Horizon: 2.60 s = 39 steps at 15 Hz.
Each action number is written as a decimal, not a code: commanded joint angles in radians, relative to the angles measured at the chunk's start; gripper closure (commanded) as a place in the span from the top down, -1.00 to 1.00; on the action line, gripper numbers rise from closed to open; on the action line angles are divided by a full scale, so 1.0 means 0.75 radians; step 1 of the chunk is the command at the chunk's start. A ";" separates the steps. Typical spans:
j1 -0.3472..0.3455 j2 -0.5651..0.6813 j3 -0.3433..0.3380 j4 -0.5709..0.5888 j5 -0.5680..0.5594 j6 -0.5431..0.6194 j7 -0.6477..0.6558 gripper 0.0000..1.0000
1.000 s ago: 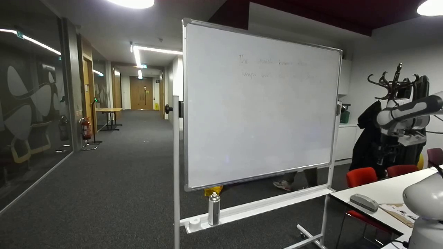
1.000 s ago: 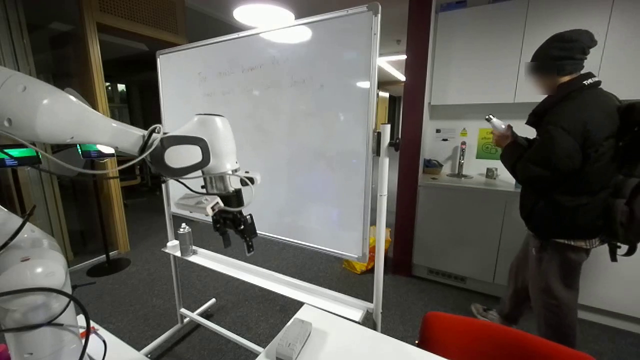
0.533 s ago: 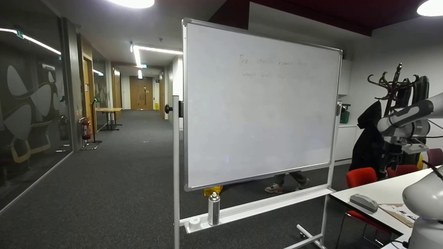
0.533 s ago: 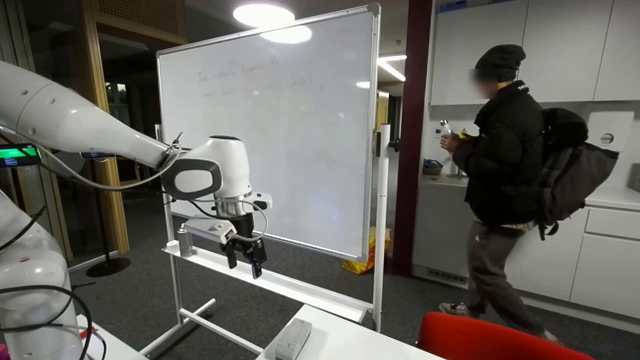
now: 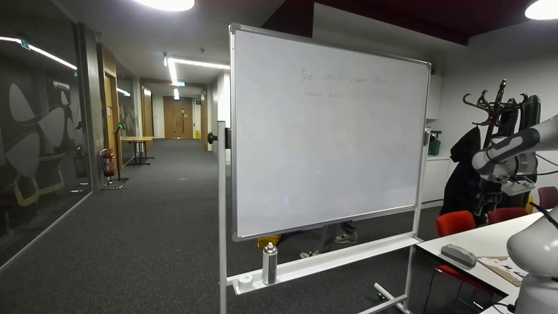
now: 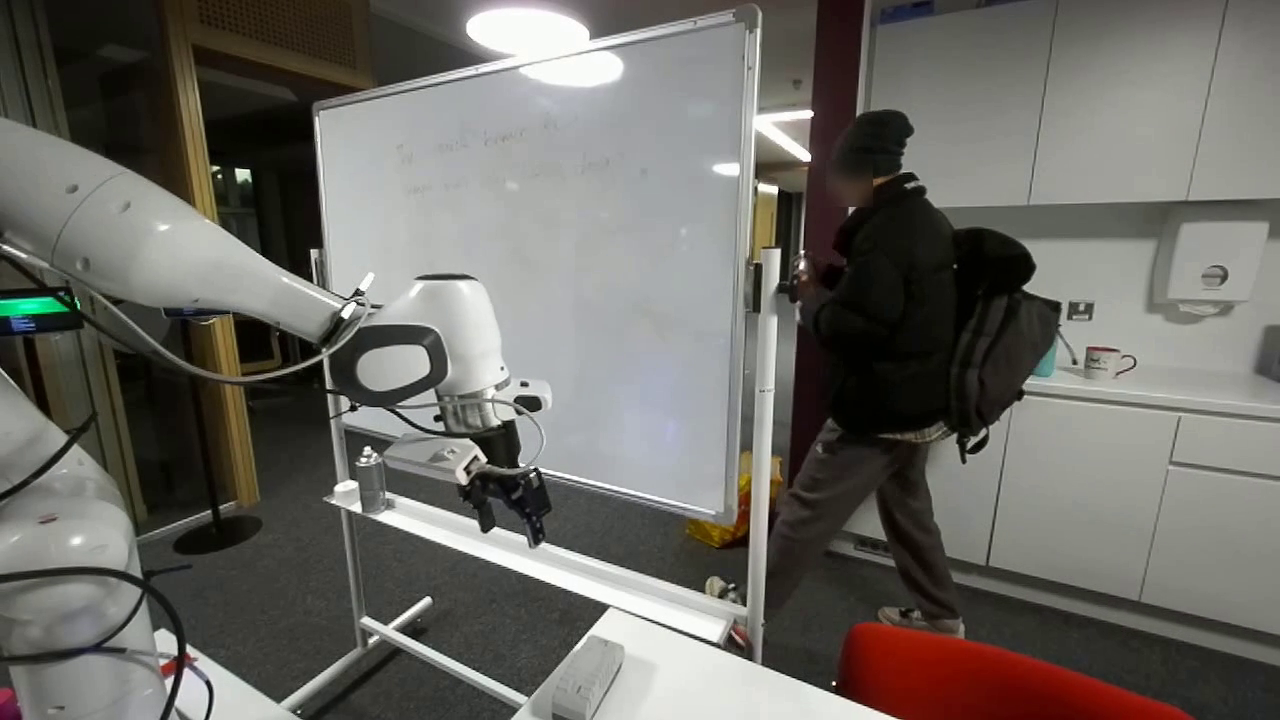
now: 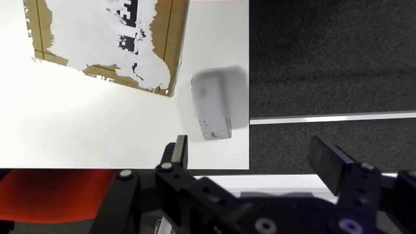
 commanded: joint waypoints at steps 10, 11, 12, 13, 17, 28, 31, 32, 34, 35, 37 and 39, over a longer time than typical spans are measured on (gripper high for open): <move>-0.122 0.676 0.095 0.163 0.162 0.338 -0.064 1.00; -0.145 0.708 0.114 0.181 0.150 0.341 -0.057 1.00; -0.166 0.741 0.135 0.199 0.143 0.343 -0.058 1.00; -0.189 0.764 0.157 0.217 0.139 0.334 -0.069 1.00; -0.204 0.717 0.192 0.172 0.099 0.303 0.008 1.00; -0.206 0.776 0.282 0.213 0.139 0.338 0.006 1.00; -0.223 0.819 0.295 0.230 0.140 0.361 -0.003 1.00; -0.232 0.839 0.300 0.237 0.144 0.371 -0.004 1.00; -0.252 0.887 0.310 0.257 0.146 0.410 -0.007 1.00; -0.264 0.909 0.317 0.267 0.152 0.428 -0.011 1.00; -0.297 0.944 0.345 0.281 0.183 0.479 -0.021 1.00; -0.330 0.972 0.379 0.294 0.212 0.522 -0.031 1.00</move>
